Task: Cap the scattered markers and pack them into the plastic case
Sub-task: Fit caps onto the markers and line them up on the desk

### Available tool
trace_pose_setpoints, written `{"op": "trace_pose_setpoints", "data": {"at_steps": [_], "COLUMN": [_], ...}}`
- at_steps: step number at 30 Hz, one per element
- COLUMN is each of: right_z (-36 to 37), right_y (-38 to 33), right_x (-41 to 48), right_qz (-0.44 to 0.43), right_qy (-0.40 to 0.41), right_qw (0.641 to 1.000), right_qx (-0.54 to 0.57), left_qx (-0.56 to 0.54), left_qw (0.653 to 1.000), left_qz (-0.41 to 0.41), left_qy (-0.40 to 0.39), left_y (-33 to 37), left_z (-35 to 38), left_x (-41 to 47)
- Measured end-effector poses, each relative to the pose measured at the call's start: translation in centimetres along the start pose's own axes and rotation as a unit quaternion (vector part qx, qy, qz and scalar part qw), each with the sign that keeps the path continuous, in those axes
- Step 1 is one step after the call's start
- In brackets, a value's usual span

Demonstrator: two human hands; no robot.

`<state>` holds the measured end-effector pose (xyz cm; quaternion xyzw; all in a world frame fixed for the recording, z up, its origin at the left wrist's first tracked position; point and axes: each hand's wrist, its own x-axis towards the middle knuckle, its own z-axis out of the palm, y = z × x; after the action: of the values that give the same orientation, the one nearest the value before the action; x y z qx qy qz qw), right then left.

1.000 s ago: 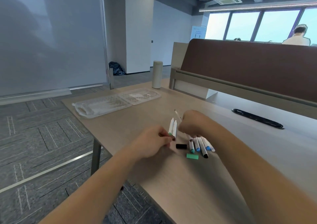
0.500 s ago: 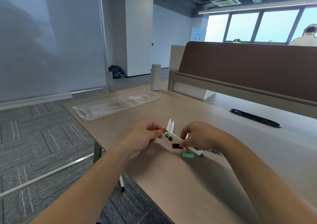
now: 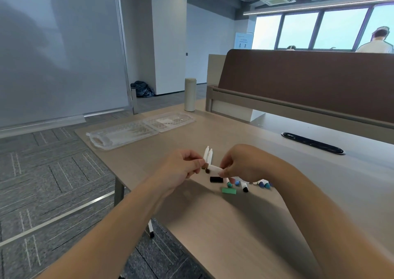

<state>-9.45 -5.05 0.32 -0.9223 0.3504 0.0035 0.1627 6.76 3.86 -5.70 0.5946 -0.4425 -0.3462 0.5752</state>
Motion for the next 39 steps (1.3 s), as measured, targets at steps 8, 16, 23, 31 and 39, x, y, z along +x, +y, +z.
{"op": "trace_pose_setpoints", "data": {"at_steps": [8, 16, 23, 31, 39], "right_z": [-1.0, -0.4, -0.5, 1.2, 1.6], "right_y": [0.4, 1.1, 2.2, 0.4, 0.3], "right_x": [-0.7, -0.9, 1.1, 5.9, 7.4], "right_qz": [-0.051, -0.033, 0.100, 0.165, 0.199], "right_qy": [0.001, -0.013, 0.096, 0.083, 0.061], "right_qw": [0.998, 0.991, 0.966, 0.980, 0.978], "right_qx": [0.022, 0.132, 0.220, 0.071, -0.028], "left_qx": [0.003, -0.018, 0.056, 0.101, 0.111], "left_qw": [0.999, 0.999, 0.995, 0.991, 0.991], "left_qz": [0.041, 0.027, 0.011, 0.014, 0.000], "left_qy": [0.009, 0.033, 0.088, 0.082, 0.070], "left_y": [0.4, 0.7, 0.2, 0.1, -0.3], "left_z": [0.8, 1.7, 0.4, 0.3, 0.1], "left_x": [-0.1, 0.2, 1.3, 1.4, 1.5]}}
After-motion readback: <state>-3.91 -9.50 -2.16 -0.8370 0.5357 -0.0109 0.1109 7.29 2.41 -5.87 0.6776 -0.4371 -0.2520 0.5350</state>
